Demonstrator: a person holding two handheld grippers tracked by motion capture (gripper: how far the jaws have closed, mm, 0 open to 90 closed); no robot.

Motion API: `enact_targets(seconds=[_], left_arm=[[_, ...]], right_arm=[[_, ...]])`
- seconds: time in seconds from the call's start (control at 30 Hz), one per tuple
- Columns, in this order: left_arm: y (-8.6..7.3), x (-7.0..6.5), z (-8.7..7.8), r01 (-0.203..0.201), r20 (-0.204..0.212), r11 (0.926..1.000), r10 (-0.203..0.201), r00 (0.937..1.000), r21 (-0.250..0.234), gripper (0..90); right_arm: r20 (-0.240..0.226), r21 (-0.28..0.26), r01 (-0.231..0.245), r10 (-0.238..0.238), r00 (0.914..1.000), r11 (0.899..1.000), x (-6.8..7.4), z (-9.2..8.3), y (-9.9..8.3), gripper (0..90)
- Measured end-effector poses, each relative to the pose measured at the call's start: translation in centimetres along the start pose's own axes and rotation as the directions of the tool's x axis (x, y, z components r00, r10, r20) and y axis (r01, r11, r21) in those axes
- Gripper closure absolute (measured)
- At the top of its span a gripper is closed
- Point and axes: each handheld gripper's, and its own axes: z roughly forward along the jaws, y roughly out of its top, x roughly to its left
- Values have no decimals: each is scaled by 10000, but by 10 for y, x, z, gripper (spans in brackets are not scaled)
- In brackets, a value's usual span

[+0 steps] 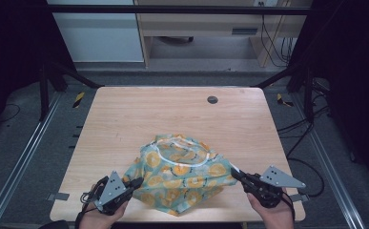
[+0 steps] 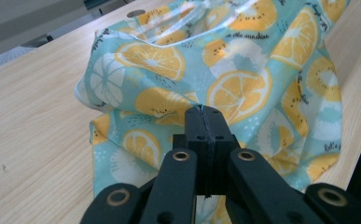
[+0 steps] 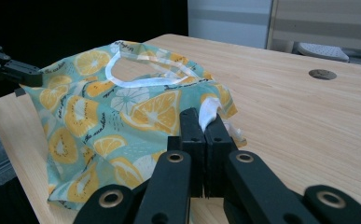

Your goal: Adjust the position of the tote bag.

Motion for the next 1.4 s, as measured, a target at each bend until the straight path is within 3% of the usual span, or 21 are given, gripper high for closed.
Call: enact_targets(seconds=[0.13,0.5,0.63,0.9,1.03,1.17,1.23,1.4], left_arm=[[-3,-1,4,-66,193,9993,59,9998,375,900],[-8,1,14,-72,208,9941,50,9998,1082,900],[-9,2,19,-317,234,9889,286,9993,1451,900],[-12,5,29,-416,290,9801,367,9989,1940,900],[-13,6,31,-374,265,9793,327,9991,1989,900],[-13,7,34,-530,257,9738,485,9985,2214,900],[-13,6,37,-426,202,9756,392,9990,2152,900],[-14,8,43,-391,149,9722,366,9992,2309,900]], right_arm=[[-103,72,14,-13,9999,10000,0,0,-1,894],[-308,615,56,-37,9995,9981,0,7,-7,893],[-297,900,89,-63,9995,9959,0,10,-10,892],[-317,1505,285,-240,9992,9882,0,17,-16,890],[-308,1611,274,-227,9993,9866,0,18,-17,889],[-299,1824,141,-88,9995,9831,-2,20,-19,883],[-283,1872,137,-85,9996,9822,-2,21,-20,882],[-259,2130,181,-129,9996,9769,-3,23,-22,879]])
